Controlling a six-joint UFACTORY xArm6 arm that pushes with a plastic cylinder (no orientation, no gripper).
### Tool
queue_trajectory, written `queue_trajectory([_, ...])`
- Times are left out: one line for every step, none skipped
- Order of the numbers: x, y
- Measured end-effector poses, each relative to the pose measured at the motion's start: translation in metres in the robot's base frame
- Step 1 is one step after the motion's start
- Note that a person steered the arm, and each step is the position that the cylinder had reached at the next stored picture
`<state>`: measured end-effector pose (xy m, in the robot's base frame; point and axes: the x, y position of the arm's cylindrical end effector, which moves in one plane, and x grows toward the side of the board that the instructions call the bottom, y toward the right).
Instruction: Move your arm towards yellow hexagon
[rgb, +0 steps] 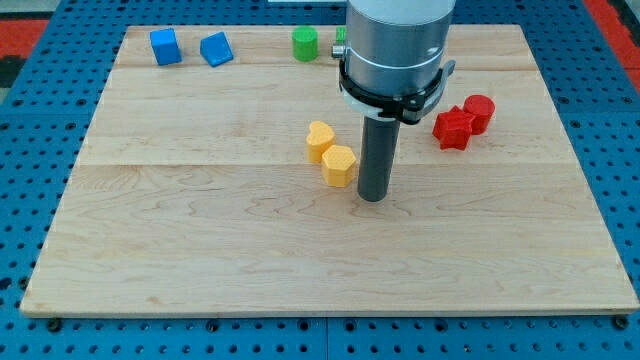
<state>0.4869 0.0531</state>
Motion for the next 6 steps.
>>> queue_trajectory([0.003, 0.005])
queue_trajectory([0.003, 0.008])
queue_trajectory([0.02, 0.006])
queue_trajectory([0.022, 0.014])
queue_trajectory([0.0, 0.035])
queue_trajectory([-0.008, 0.014])
